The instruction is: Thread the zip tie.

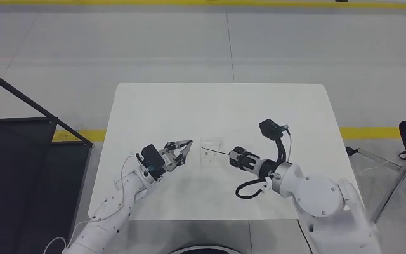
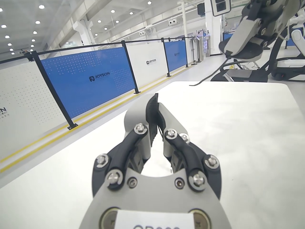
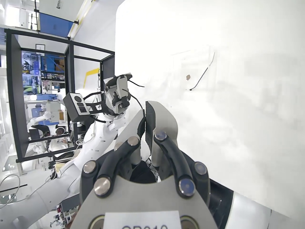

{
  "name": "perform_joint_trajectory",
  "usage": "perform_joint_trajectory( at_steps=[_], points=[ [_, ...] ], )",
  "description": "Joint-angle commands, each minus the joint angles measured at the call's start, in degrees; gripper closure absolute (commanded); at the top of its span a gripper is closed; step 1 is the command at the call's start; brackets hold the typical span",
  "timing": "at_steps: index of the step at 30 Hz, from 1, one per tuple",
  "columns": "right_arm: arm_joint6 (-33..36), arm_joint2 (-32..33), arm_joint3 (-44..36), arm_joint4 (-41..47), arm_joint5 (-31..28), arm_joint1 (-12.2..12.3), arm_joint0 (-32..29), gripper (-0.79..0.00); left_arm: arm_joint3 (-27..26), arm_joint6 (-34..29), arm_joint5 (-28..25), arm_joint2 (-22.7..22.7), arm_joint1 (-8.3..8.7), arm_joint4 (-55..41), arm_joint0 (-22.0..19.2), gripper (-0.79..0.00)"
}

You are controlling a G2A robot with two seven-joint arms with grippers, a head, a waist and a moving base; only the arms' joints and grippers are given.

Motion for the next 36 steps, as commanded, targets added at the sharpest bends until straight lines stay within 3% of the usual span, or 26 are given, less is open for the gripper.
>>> perform_joint_trajectory(
  at_steps=[1,13,19,27,36],
  points=[
    [0.3,-0.6,-0.3,-1.4,1.5,0.1,0.2,0.0,0.0,0.0,0.0,0.0,0.0,0.0,0.0,0.0],
    [-1.1,-0.9,-0.4,-1.8,0.8,0.0,-0.4,0.0,0.0,0.0,0.0,0.0,0.0,0.0,0.0,0.0],
    [-2.0,-4.4,-2.6,-3.1,7.8,-0.5,1.6,0.0,0.0,0.0,0.0,0.0,0.0,0.0,0.0,0.0],
    [0.1,-9.5,1.3,-3.4,15.2,-1.4,9.2,0.0,0.0,0.0,0.0,0.0,0.0,0.0,0.0,0.0],
    [-2.1,-9.1,4.6,2.0,12.4,-2.0,10.7,0.0,0.0,0.0,0.0,0.0,0.0,0.0,0.0,0.0]
  ],
)
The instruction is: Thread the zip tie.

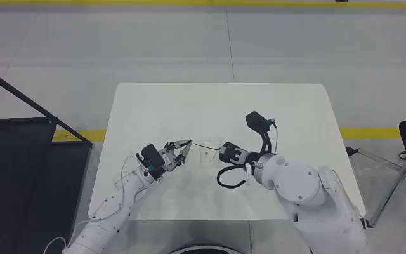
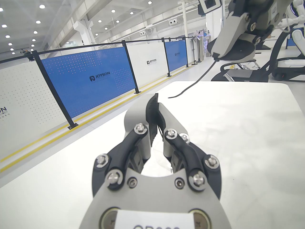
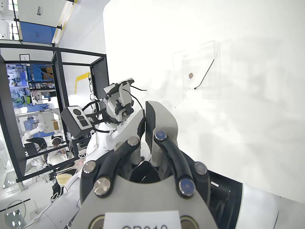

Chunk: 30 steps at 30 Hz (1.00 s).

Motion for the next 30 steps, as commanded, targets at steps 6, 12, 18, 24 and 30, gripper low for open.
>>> perform_joint_trajectory(
  at_steps=[6,12,18,24,30],
  points=[
    [-0.5,0.8,1.3,2.3,-2.3,0.0,-0.1,0.0,0.0,0.0,0.0,0.0,0.0,0.0,0.0,0.0],
    [-0.8,1.1,1.2,2.7,-2.6,0.2,-0.4,0.0,0.0,0.0,0.0,0.0,0.0,0.0,0.0,0.0],
    [-1.1,1.0,1.1,2.9,-3.0,0.2,-0.6,0.0,0.0,0.0,0.0,0.0,0.0,0.0,0.0,0.0],
    [-1.6,1.1,1.3,3.7,-3.0,0.2,-0.4,0.0,0.0,0.0,0.0,0.0,0.0,0.0,0.0,0.0],
    [-1.9,1.0,1.9,4.4,-2.9,0.2,0.0,0.0,0.0,0.0,0.0,0.0,0.0,0.0,0.0,0.0]
  ],
)
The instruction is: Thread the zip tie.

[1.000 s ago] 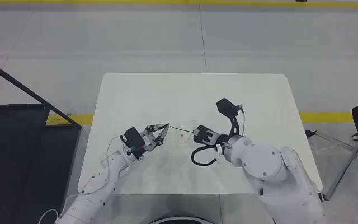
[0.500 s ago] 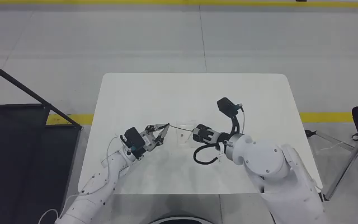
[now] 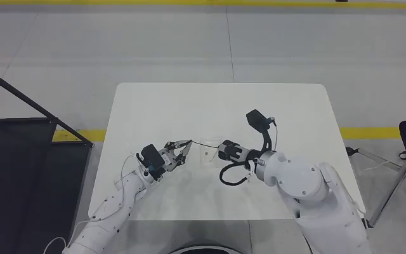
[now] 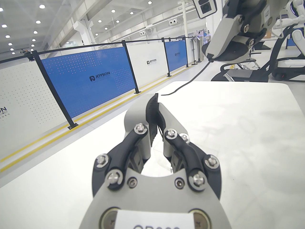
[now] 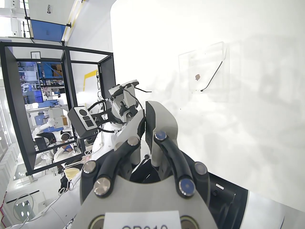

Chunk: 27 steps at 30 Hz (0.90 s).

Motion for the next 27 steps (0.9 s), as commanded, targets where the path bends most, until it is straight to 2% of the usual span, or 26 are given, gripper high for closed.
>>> perform_joint_trajectory(
  at_steps=[1,23,27],
  points=[
    [-0.1,-0.1,0.2,0.1,0.3,0.0,0.2,0.0,0.0,0.0,0.0,0.0,0.0,0.0,0.0,0.0],
    [-0.5,-0.6,0.2,1.0,0.4,0.2,0.8,0.0,0.0,0.0,0.0,0.0,0.0,0.0,0.0,0.0],
    [-0.6,-0.3,-0.4,1.3,0.2,0.3,0.0,0.0,-1.5,-1.9,0.3,-0.2,-0.02,-1.0,0.8,0.0]
  ],
)
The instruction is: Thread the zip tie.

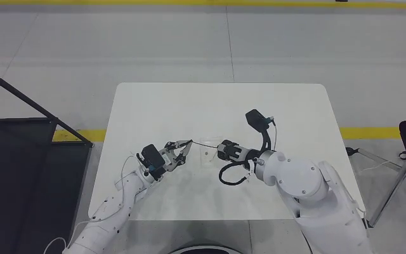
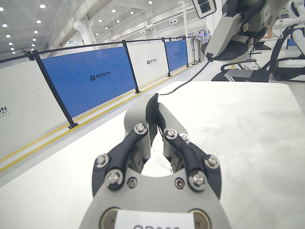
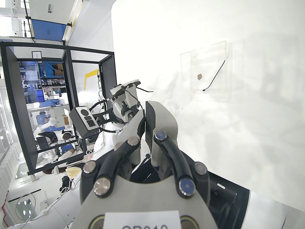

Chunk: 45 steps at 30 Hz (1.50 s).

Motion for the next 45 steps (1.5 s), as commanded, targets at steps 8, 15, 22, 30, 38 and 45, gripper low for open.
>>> perform_joint_trajectory(
  at_steps=[8,15,22,30,38,45],
  points=[
    [-0.7,0.9,0.1,2.1,0.1,0.0,-0.4,0.0,-0.6,0.6,-0.5,-0.2,0.01,-0.5,0.4,0.0],
    [-1.1,1.6,0.4,3.9,0.1,0.1,-0.5,0.0,0.2,1.0,-0.8,0.1,-0.15,-0.9,-0.1,0.0],
    [-0.9,1.0,0.8,3.8,0.7,0.2,0.2,0.0,0.5,1.4,-0.9,0.2,-0.23,-0.9,-0.3,0.0],
    [-0.9,0.5,1.3,4.1,1.3,0.2,1.0,0.0,0.4,1.9,-0.7,0.2,-0.25,-0.5,-0.2,0.0],
    [-1.3,0.9,0.8,4.5,1.0,0.5,0.4,0.0,0.6,1.6,-0.4,0.1,-0.34,-1.0,-0.3,0.0],
    [-1.3,0.9,0.7,4.8,0.9,0.6,0.4,0.0,0.5,1.6,-0.4,0.1,-0.38,-1.0,-0.3,0.0]
  ],
)
